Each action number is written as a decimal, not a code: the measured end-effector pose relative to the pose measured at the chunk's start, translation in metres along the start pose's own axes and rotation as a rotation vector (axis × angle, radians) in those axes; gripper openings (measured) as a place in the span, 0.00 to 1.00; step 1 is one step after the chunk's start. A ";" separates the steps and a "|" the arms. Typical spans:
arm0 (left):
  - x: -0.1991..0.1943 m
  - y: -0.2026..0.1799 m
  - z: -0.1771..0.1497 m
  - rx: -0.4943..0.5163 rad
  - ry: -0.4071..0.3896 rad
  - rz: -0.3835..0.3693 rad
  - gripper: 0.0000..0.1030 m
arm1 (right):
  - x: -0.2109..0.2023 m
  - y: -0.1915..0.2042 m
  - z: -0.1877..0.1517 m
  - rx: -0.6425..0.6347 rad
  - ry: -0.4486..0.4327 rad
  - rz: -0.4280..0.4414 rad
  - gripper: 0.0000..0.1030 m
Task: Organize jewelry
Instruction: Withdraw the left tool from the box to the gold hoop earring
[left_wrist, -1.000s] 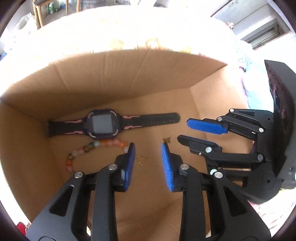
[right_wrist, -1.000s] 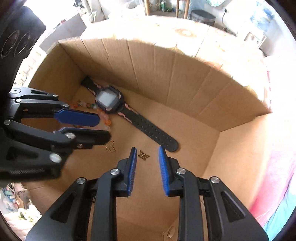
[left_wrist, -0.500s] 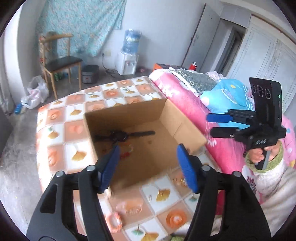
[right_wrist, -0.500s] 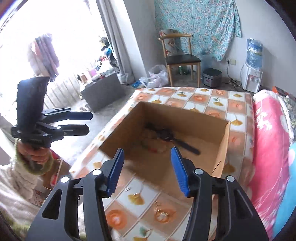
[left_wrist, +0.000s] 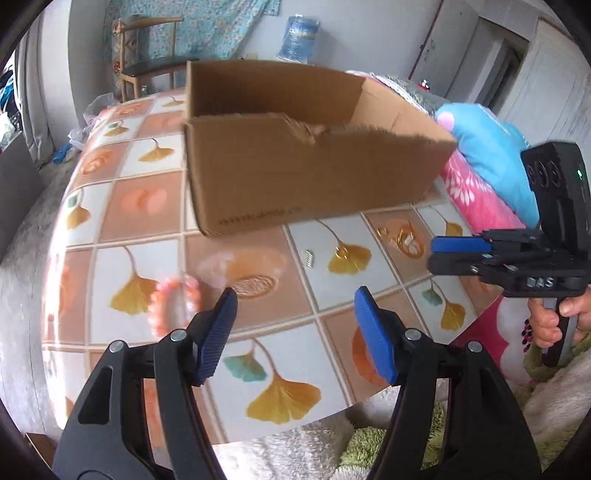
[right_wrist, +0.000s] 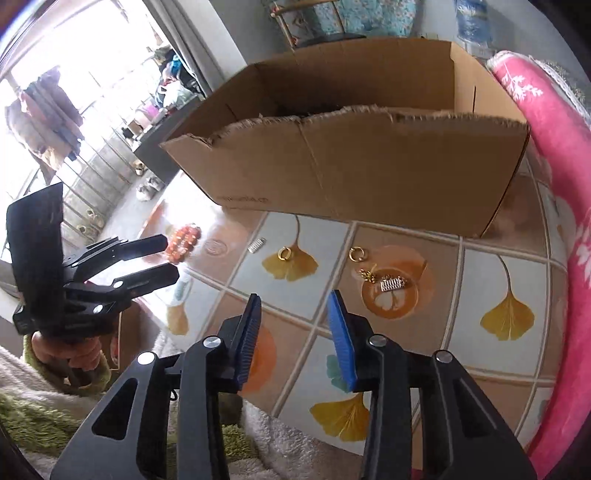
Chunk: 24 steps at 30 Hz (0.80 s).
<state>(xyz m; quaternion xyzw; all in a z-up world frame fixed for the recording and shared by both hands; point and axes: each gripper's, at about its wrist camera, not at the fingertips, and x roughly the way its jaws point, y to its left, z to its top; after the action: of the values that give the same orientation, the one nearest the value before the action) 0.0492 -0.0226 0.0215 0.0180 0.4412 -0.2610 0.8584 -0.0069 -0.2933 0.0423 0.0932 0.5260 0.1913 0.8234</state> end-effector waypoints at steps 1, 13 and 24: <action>0.004 -0.005 -0.002 0.025 -0.007 0.000 0.59 | 0.004 -0.002 0.000 0.007 0.000 -0.008 0.31; 0.057 -0.036 0.009 0.180 -0.020 -0.056 0.39 | 0.020 -0.022 0.017 0.053 -0.029 0.002 0.26; 0.091 -0.045 0.026 0.226 0.036 -0.016 0.26 | 0.029 -0.022 0.031 -0.010 -0.055 -0.035 0.26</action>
<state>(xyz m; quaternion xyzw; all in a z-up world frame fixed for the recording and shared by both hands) 0.0910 -0.1074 -0.0240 0.1156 0.4245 -0.3156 0.8407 0.0369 -0.3001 0.0235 0.0849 0.5036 0.1768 0.8414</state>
